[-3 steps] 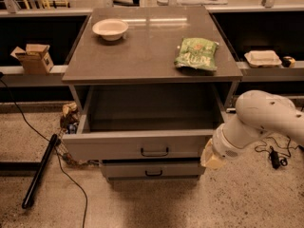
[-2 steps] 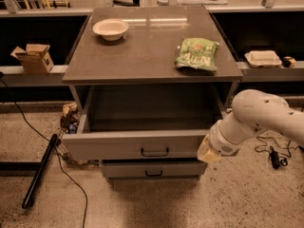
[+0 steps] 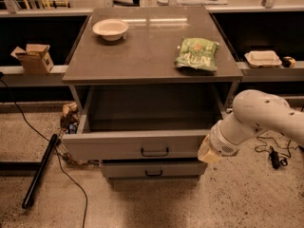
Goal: Close top drawer
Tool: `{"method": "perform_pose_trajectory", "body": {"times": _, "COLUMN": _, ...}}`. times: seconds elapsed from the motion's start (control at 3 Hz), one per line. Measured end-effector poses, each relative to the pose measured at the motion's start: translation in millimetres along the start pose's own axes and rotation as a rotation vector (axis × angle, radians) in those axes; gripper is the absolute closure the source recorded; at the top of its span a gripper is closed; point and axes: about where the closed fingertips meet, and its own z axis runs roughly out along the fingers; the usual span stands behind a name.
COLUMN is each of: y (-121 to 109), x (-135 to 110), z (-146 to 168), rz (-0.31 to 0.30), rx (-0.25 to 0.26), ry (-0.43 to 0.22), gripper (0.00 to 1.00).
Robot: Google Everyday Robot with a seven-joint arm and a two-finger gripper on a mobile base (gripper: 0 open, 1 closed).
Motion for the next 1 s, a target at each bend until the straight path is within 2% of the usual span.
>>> {"method": "perform_pose_trajectory", "body": {"times": 0.33, "y": 0.0, "x": 0.0, "z": 0.0, "rz": 0.000, "rx": 0.000, "ry": 0.000, "gripper": 0.36}}
{"method": "perform_pose_trajectory", "body": {"times": 0.67, "y": -1.7, "x": -0.6, "z": -0.1, "rz": -0.004, "rx": 0.003, "ry": -0.001, "gripper": 0.04}}
{"method": "perform_pose_trajectory", "body": {"times": 1.0, "y": -7.2, "x": -2.4, "z": -0.6, "rz": -0.017, "rx": 0.013, "ry": -0.003, "gripper": 0.00}}
